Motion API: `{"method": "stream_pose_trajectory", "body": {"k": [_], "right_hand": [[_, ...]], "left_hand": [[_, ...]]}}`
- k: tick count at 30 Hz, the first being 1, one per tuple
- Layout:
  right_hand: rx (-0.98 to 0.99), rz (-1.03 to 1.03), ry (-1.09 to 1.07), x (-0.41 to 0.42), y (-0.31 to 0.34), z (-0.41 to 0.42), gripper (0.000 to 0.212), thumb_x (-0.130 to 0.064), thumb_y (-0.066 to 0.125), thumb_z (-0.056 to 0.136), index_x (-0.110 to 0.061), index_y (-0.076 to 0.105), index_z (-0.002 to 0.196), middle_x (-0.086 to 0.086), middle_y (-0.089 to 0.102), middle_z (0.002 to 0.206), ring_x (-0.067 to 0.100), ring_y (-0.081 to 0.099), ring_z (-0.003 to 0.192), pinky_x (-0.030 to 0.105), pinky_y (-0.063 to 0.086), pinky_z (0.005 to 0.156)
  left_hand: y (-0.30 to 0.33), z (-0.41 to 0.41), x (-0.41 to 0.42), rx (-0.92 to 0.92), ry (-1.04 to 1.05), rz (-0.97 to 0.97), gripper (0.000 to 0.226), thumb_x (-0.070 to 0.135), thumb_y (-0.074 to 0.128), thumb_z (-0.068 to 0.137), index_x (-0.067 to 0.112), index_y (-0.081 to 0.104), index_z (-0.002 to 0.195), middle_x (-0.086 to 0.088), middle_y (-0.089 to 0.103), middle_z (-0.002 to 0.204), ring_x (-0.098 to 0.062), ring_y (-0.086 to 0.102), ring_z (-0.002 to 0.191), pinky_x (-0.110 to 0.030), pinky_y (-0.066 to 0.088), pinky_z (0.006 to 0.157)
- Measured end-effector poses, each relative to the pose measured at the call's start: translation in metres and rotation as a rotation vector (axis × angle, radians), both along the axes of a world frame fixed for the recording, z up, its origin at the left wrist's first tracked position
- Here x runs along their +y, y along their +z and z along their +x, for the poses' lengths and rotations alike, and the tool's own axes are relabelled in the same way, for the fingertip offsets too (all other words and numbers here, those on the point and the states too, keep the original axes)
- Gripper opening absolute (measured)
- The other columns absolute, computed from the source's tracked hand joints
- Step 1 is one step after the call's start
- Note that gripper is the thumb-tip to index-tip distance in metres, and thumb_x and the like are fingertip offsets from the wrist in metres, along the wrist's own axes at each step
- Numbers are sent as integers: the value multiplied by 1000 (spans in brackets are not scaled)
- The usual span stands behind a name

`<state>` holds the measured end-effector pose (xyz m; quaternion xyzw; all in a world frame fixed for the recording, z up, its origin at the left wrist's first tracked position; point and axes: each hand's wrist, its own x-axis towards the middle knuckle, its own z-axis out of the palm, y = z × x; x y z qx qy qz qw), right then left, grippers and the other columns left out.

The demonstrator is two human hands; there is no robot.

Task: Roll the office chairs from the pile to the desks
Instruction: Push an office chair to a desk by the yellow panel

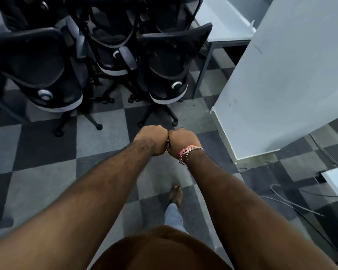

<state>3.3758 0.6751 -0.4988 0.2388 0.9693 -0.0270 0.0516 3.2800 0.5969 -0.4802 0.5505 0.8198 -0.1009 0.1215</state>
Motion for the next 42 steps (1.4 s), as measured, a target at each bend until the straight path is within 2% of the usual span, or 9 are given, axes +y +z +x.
{"method": "stream_pose_trajectory", "body": {"k": [6, 13, 20, 24, 29, 33, 37, 39, 42], "right_hand": [[69, 9, 23, 138, -3, -81, 20, -25, 53, 93, -16, 66, 105, 4, 68, 104, 28, 65, 99, 34, 40, 65], [136, 72, 41, 275, 24, -174, 17, -23, 54, 90, -17, 67, 101, 4, 69, 101, 26, 66, 93, 39, 57, 70], [299, 182, -49, 387, 48, -281, 16, -27, 63, 86, -15, 65, 97, 4, 67, 95, 25, 63, 89, 34, 49, 64], [323, 238, -17, 428, 47, -330, 16, -9, 75, 77, -5, 67, 90, 10, 67, 87, 29, 64, 82, 33, 49, 66], [225, 235, 75, 463, 28, -362, 16, -10, 66, 85, -2, 65, 98, 13, 66, 95, 32, 60, 92, 35, 46, 80], [107, 247, 178, 487, 15, -385, 13, -7, 77, 71, -5, 66, 79, 8, 65, 76, 27, 62, 75, 32, 48, 69], [-65, 86, 133, 507, 10, -401, 10, -15, 59, 89, -10, 66, 93, 6, 65, 91, 27, 62, 90, 35, 47, 70], [-106, 91, 108, 511, 12, -402, 11, -17, 57, 89, -14, 68, 89, 4, 66, 86, 25, 65, 84, 32, 46, 62], [-145, 96, 97, 511, 13, -401, 13, -18, 56, 89, -17, 68, 85, 2, 68, 84, 25, 67, 81, 31, 43, 59]], "left_hand": [[6, -73, 132, -16, 69, 45, 21, 26, 62, 93, 17, 73, 109, -4, 73, 108, -28, 72, 98, -38, 53, 71], [33, -165, 264, 6, 57, 75, 23, 33, 71, 92, 19, 70, 109, -1, 71, 102, -23, 69, 91, -40, 56, 74], [58, -279, 380, 96, -44, 295, 29, 37, 68, 92, 17, 69, 113, -3, 69, 113, -26, 69, 105, -41, 56, 84], [54, -333, 422, 54, -68, 349, 36, 34, 68, 93, 14, 63, 123, -6, 65, 118, -25, 63, 108, -40, 55, 88], [28, -372, 458, -17, -82, 300, 41, 36, 69, 92, 13, 62, 125, -6, 64, 118, -25, 63, 109, -41, 55, 89], [9, -386, 476, -85, -28, 245, 33, 35, 69, 92, 17, 65, 119, -2, 65, 111, -21, 65, 102, -38, 57, 84], [4, -390, 487, -146, 54, 127, 11, 31, 66, 90, 21, 63, 94, 4, 58, 83, -21, 61, 80, -41, 59, 76], [2, -386, 489, -148, 86, 99, 15, 29, 65, 89, 23, 54, 81, 7, 49, 71, -21, 56, 73, -39, 55, 70], [3, -379, 492, -152, 106, 84, 17, 26, 64, 88, 24, 50, 77, 8, 44, 69, -21, 53, 73, -36, 50, 68]]}}
